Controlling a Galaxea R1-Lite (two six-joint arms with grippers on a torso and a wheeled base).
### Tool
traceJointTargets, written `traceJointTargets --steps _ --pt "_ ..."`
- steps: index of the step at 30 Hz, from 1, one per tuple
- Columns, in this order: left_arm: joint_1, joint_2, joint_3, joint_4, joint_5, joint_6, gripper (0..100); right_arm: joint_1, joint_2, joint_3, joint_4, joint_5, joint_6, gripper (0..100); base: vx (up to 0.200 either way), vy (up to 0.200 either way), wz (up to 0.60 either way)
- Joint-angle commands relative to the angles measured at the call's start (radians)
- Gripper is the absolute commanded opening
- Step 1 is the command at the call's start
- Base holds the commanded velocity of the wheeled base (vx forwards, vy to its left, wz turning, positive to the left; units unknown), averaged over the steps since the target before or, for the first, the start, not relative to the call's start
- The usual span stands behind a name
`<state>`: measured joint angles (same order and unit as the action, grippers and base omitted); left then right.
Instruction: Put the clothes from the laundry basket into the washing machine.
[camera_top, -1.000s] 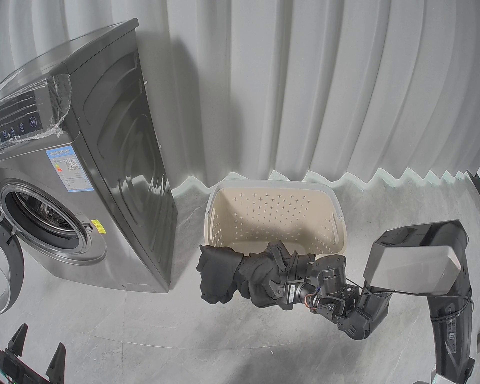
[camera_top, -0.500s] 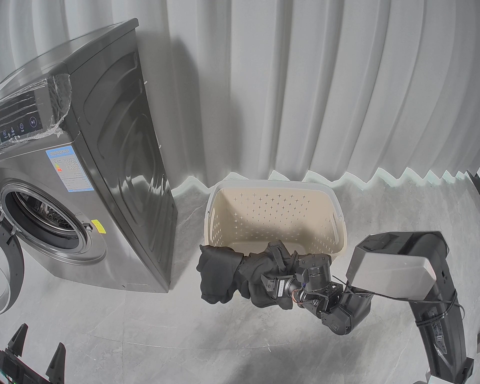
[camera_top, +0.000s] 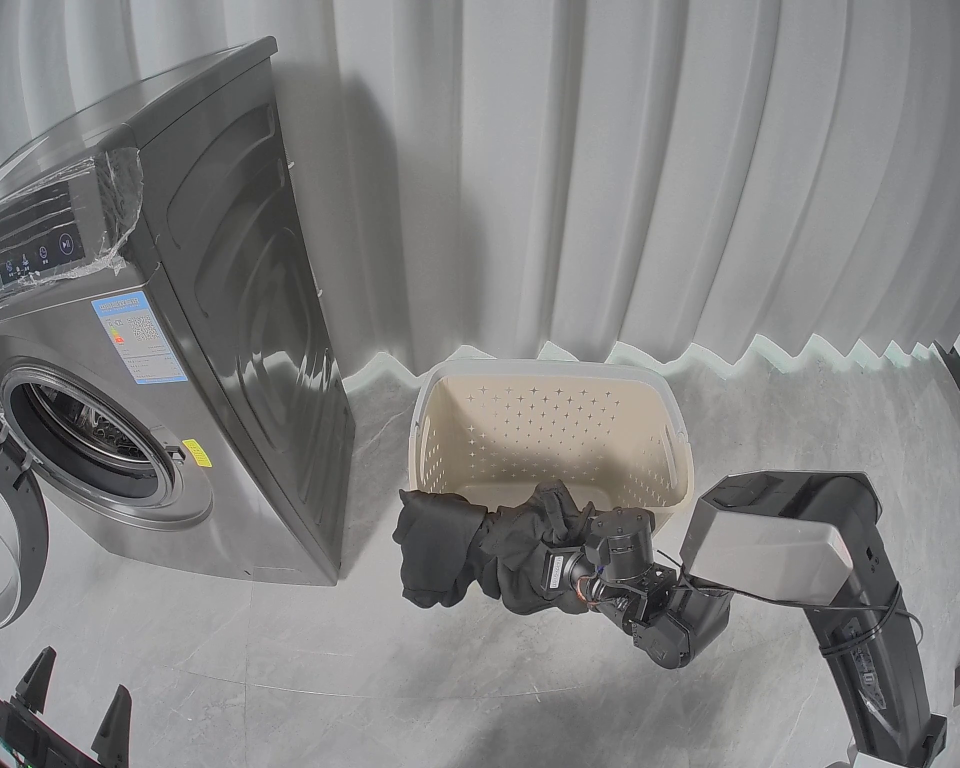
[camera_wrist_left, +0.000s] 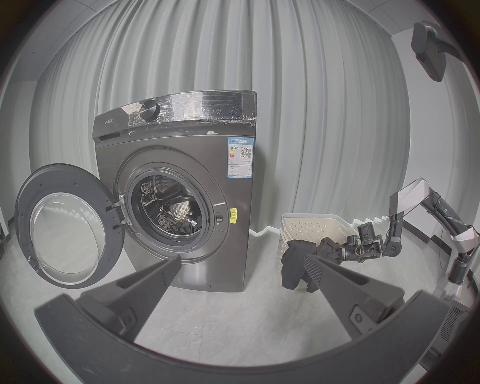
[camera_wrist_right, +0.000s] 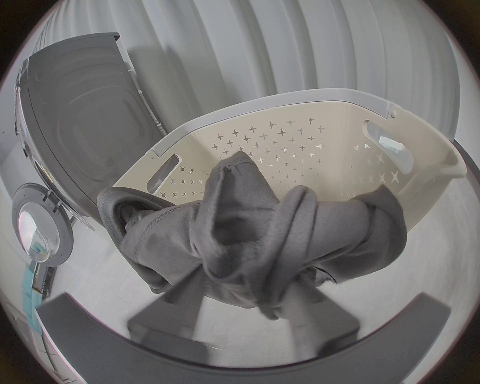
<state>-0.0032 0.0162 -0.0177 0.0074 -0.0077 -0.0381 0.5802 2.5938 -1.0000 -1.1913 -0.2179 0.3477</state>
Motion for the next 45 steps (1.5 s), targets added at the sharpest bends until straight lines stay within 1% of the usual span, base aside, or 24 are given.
traceJointTargets --steps 1,8,11,12,14,16,19,27,30,31,32,34,41,43,45 --pt "0.000 -0.016 0.016 0.000 0.000 0.000 100 0.001 -0.001 0.000 -0.016 0.000 -0.001 0 0.000 0.000 0.00" --pt "0.000 -0.016 0.016 0.000 0.000 -0.002 100 0.012 -0.015 0.015 -0.030 0.000 0.001 0 0.000 0.000 0.00" --pt "0.002 -0.016 0.016 0.000 0.000 -0.003 100 0.020 -0.046 0.052 -0.060 -0.020 -0.006 0 0.000 0.000 0.00" --pt "0.000 -0.016 0.016 0.000 0.000 -0.003 100 0.021 -0.073 0.084 -0.073 -0.024 -0.007 0 0.000 0.000 0.00" --pt "0.002 -0.016 0.016 0.000 0.000 -0.003 100 0.024 -0.090 0.109 -0.083 -0.024 -0.009 0 0.000 0.000 0.00" --pt "0.000 -0.016 0.016 0.000 0.002 -0.003 100 0.038 -0.144 0.167 -0.123 -0.026 -0.013 0 0.000 0.000 0.00" --pt "0.000 -0.016 0.016 0.000 0.002 -0.003 100 0.047 -0.198 0.222 -0.165 -0.026 -0.024 0 0.000 0.000 0.00" --pt "0.000 -0.016 0.016 0.000 0.002 -0.003 100 0.067 -0.360 0.353 -0.237 -0.026 -0.032 0 0.000 0.000 0.00" --pt "0.000 -0.016 0.016 0.000 0.002 -0.003 100 0.069 -0.413 0.380 -0.251 -0.026 -0.045 0 0.000 0.000 0.00" --pt "0.000 -0.016 0.016 0.000 0.002 -0.003 100 0.070 -0.460 0.405 -0.268 -0.024 -0.062 0 0.000 0.000 0.00" --pt "0.000 -0.016 0.016 0.000 0.002 -0.003 100 0.076 -0.486 0.417 -0.275 -0.021 -0.068 0 0.000 0.000 0.00" --pt "0.000 -0.016 0.016 0.000 0.002 -0.003 100 0.092 -0.538 0.440 -0.286 -0.014 -0.070 0 0.000 0.000 0.00" --pt "0.000 -0.016 0.016 0.000 0.000 -0.003 100 0.135 -0.695 0.494 -0.268 -0.014 -0.078 0 0.000 0.000 0.00" --pt "0.000 -0.016 0.016 0.000 0.000 -0.003 100 0.136 -0.722 0.505 -0.266 -0.014 -0.101 0 0.000 0.000 0.00" --pt "0.000 -0.016 0.015 0.000 0.000 -0.003 100 0.124 -0.747 0.514 -0.269 -0.014 -0.139 0 0.000 0.000 0.00"
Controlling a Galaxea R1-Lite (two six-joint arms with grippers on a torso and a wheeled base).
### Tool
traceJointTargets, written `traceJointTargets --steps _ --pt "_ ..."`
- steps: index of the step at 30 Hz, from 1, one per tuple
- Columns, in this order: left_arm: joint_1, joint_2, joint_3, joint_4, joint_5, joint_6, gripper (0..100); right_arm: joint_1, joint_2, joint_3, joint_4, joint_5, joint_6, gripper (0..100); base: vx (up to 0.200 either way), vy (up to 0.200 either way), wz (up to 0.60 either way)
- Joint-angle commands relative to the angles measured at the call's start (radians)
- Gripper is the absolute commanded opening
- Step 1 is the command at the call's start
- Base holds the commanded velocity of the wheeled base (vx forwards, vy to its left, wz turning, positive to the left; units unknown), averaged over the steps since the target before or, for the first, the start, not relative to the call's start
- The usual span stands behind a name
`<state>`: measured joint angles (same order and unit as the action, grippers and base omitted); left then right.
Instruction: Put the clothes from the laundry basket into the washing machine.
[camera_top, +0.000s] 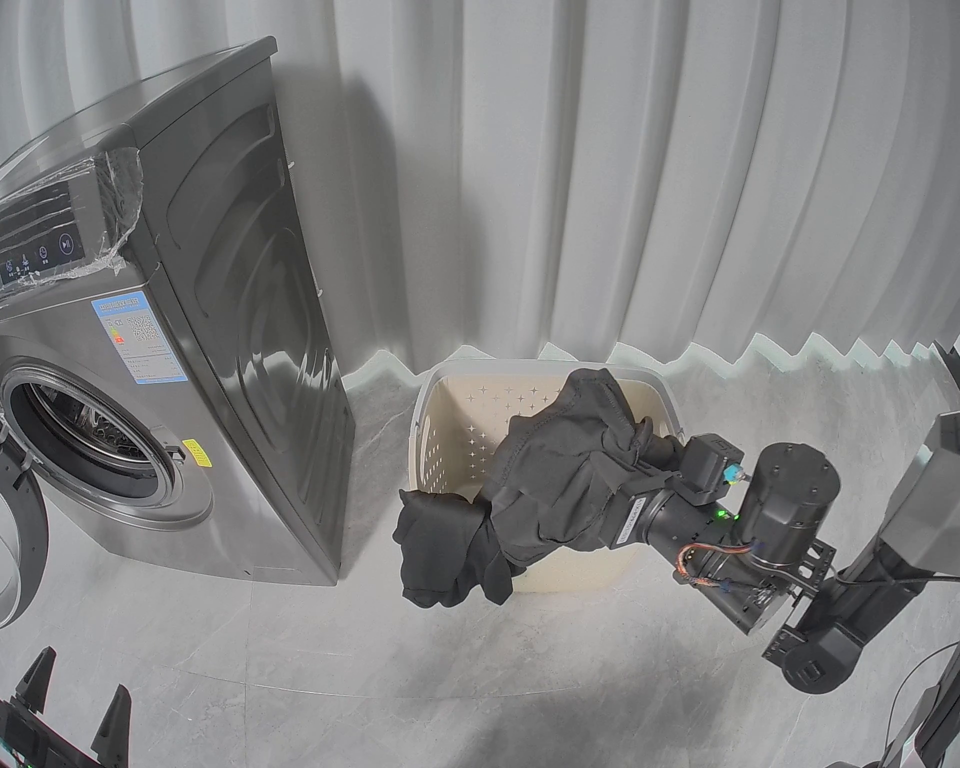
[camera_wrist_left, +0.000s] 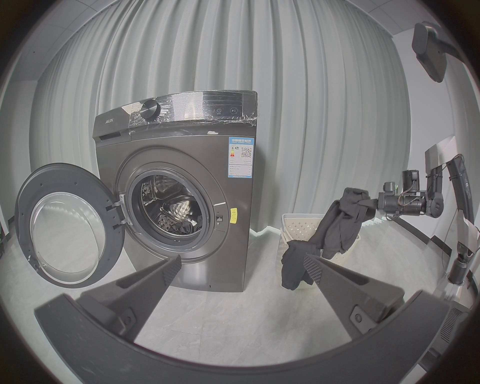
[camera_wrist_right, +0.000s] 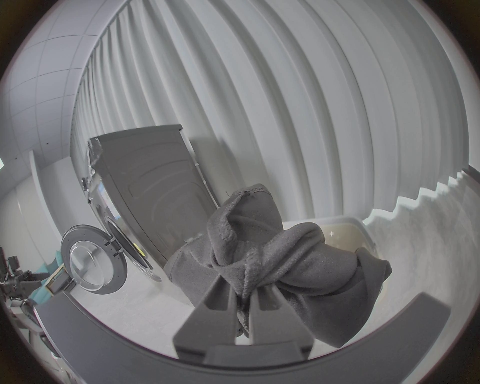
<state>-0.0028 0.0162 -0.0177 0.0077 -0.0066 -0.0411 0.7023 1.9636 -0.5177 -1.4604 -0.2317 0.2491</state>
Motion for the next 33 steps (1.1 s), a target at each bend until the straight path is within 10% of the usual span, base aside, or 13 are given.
traceJointTargets --steps 1,22,33 --pt "0.000 -0.016 0.016 0.000 0.000 0.000 100 0.000 -0.129 0.041 0.000 0.000 -0.053 0 0.000 0.000 0.00" --pt "0.000 -0.016 0.015 0.000 -0.001 -0.002 100 0.002 -0.201 0.070 -0.015 0.003 -0.079 0 0.000 0.000 0.00" --pt "0.000 -0.016 0.015 0.000 0.000 -0.002 100 0.000 -0.221 0.073 -0.012 0.002 -0.079 0 -0.200 0.000 0.00"
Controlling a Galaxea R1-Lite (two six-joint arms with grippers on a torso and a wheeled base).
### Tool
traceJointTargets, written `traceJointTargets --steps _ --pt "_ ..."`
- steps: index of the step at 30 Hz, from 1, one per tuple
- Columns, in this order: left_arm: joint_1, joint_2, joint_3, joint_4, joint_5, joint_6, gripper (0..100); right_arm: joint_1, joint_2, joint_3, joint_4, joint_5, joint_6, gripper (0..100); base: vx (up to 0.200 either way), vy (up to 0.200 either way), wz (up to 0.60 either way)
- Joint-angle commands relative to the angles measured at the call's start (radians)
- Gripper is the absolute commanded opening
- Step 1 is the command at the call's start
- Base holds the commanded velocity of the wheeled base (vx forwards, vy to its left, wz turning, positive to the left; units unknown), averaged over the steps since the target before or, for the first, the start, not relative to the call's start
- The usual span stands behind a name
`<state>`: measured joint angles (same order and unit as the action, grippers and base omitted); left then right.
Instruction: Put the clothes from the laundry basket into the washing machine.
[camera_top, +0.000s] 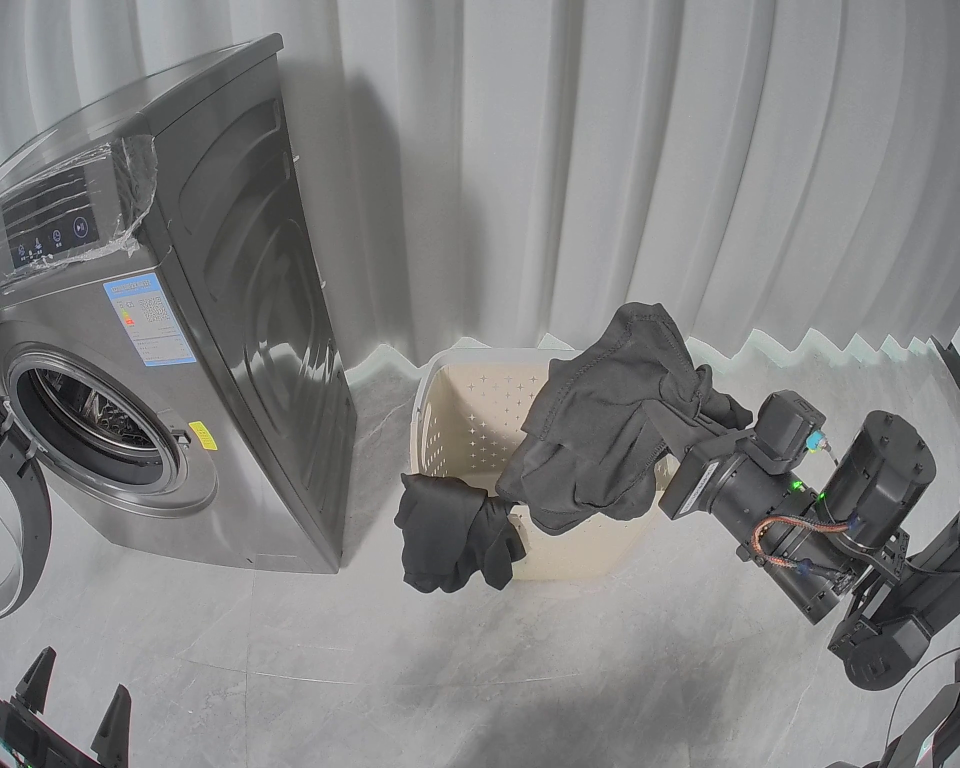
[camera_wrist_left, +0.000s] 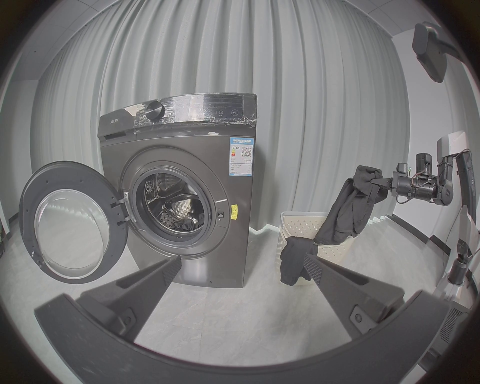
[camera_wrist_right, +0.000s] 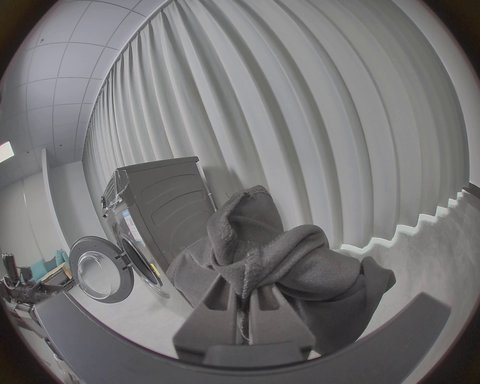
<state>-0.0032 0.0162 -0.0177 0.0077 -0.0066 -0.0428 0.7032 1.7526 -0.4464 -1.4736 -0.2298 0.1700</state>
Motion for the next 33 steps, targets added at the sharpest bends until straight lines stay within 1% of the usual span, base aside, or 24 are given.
traceJointTargets --steps 1,13,33 --pt "0.000 -0.016 0.015 0.000 0.000 0.000 100 -0.001 -0.010 0.002 0.001 0.000 0.000 0 -0.200 0.000 0.00" --pt "0.000 -0.016 0.015 0.000 0.000 -0.002 100 0.004 -0.005 0.015 -0.004 -0.002 0.003 0 0.000 0.000 0.00" --pt "0.000 -0.016 0.015 0.000 0.005 -0.005 100 0.009 -0.002 0.025 -0.005 -0.002 0.005 0 0.000 0.200 0.00"
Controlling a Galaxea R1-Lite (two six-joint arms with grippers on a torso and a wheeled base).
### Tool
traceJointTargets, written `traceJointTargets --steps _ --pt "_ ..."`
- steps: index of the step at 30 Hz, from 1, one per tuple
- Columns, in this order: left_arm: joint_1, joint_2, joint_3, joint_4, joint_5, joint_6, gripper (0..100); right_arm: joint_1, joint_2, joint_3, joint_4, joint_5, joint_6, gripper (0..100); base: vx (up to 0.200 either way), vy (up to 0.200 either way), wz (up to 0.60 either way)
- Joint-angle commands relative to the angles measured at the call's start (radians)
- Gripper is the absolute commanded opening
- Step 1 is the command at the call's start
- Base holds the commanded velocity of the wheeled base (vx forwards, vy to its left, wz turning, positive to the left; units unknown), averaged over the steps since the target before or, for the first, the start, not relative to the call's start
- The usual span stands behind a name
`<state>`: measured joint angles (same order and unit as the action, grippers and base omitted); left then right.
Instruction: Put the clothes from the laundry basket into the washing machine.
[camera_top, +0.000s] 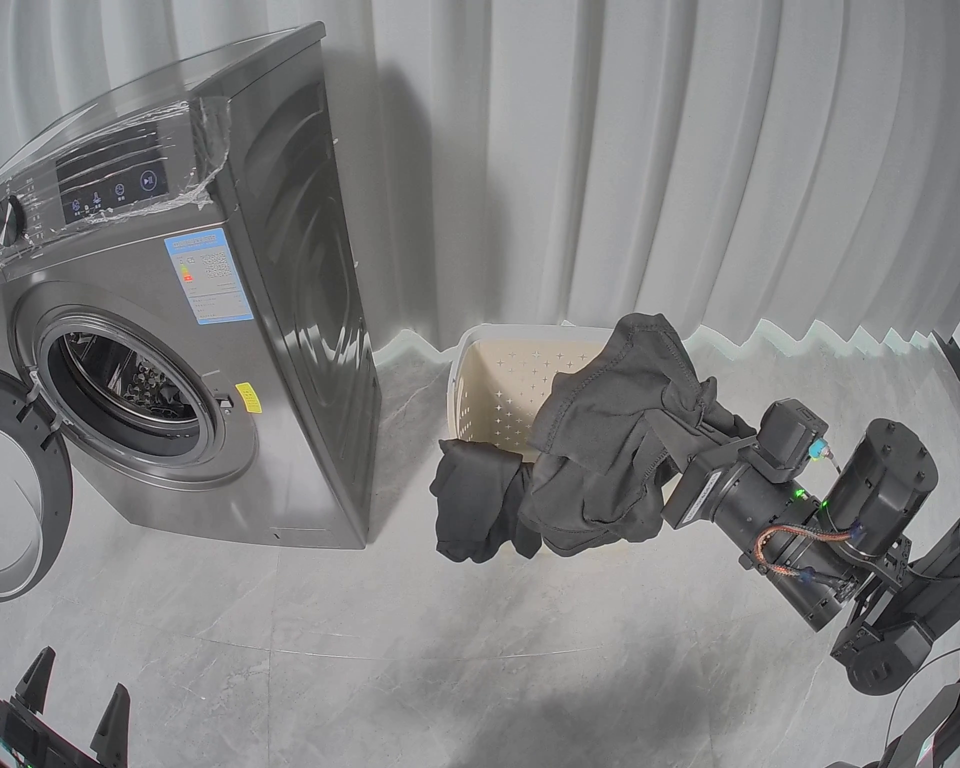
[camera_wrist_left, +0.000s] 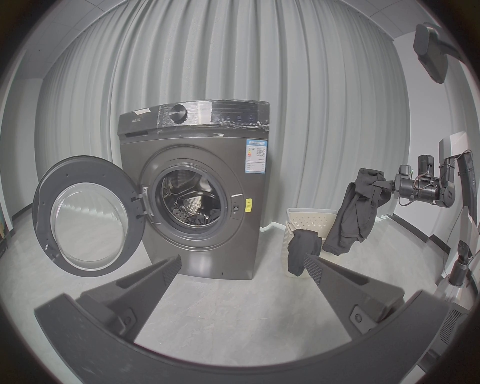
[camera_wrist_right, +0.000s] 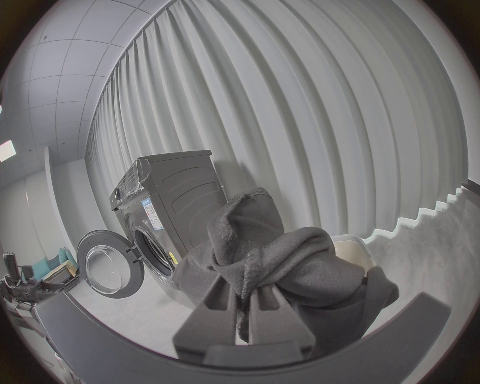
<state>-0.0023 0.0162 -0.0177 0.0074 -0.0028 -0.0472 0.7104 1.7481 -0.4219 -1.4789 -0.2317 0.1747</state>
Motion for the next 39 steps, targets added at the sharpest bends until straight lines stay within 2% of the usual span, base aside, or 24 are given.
traceJointTargets --steps 1,39 --pt "-0.001 -0.016 0.015 0.000 0.001 0.000 100 0.003 0.002 0.000 0.000 0.000 0.000 0 0.000 0.200 0.00" --pt "-0.001 -0.016 0.015 0.000 0.001 0.000 100 0.020 0.001 0.026 0.000 0.005 -0.001 0 0.000 0.200 0.00"
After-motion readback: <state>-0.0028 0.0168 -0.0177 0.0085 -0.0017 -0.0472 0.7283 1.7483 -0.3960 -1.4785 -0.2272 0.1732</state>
